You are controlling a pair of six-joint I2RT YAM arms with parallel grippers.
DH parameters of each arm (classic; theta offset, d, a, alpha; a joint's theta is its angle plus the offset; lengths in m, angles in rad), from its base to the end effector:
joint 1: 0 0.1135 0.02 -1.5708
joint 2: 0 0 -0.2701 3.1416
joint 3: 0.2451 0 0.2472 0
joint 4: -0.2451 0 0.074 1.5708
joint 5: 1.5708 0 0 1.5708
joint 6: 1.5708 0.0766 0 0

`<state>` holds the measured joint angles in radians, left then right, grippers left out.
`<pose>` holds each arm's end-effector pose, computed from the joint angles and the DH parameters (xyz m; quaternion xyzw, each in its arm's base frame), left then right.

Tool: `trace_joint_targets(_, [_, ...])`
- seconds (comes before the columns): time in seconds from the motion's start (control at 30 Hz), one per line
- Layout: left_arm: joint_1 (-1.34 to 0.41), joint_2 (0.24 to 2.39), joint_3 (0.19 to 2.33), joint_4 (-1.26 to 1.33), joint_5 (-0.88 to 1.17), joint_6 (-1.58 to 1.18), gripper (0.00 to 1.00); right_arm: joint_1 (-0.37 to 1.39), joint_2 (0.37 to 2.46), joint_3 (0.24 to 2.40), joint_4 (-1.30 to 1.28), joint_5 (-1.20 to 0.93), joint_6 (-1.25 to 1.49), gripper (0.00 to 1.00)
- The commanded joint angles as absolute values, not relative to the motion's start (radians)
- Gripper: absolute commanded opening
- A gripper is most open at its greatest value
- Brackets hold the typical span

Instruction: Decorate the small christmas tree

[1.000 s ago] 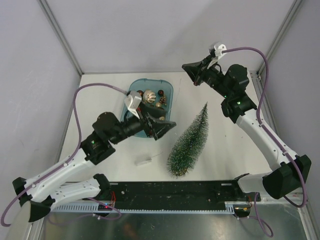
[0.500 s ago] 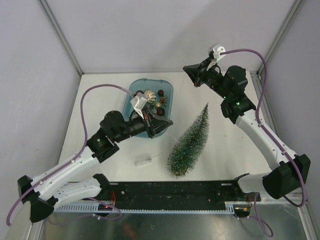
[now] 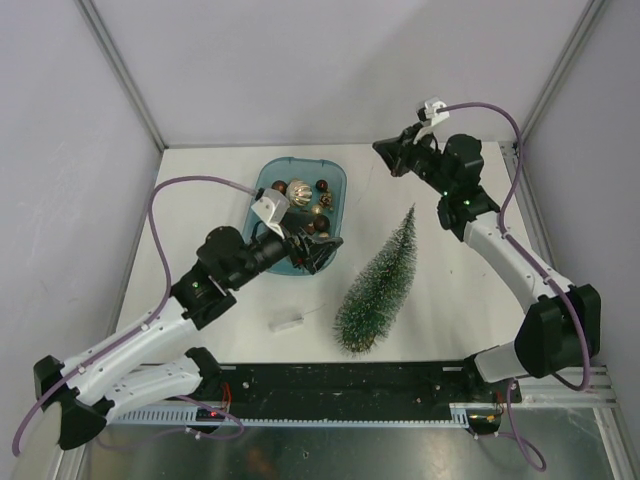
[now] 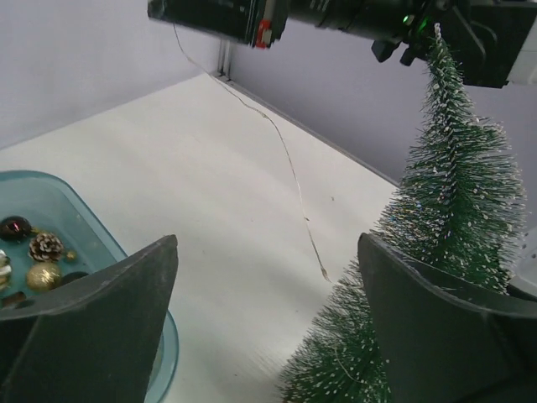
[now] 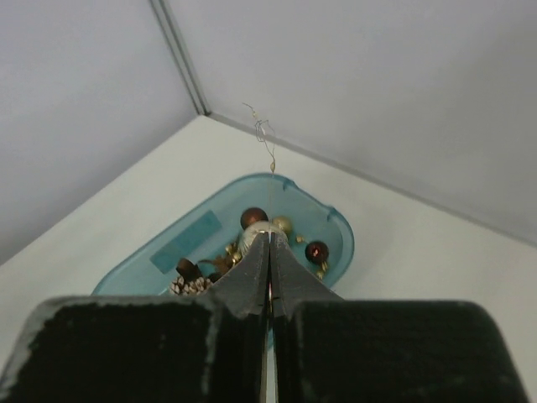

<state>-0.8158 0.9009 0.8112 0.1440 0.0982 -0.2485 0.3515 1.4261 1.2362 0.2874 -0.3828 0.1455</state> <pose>0.1635 -0.1847 0.3716 0.2264 0.6494 -0.3970 0.6078 0.3396 0.1550 0.4085 -0.2080 0.6416 0.3027 0.6734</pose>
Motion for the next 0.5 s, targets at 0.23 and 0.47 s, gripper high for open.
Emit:
trace_joint_targets(0.23, [-0.805,0.778,0.819,0.144,0.200,-0.060,1.00,0.250,1.411,1.134,0.360,-0.410,0.228,0.00])
trace_joint_targets(0.47, [-0.777,0.774,0.906,0.150,0.321,-0.074,1.00,0.193,1.283,0.999,0.246,-0.281,0.226,0.00])
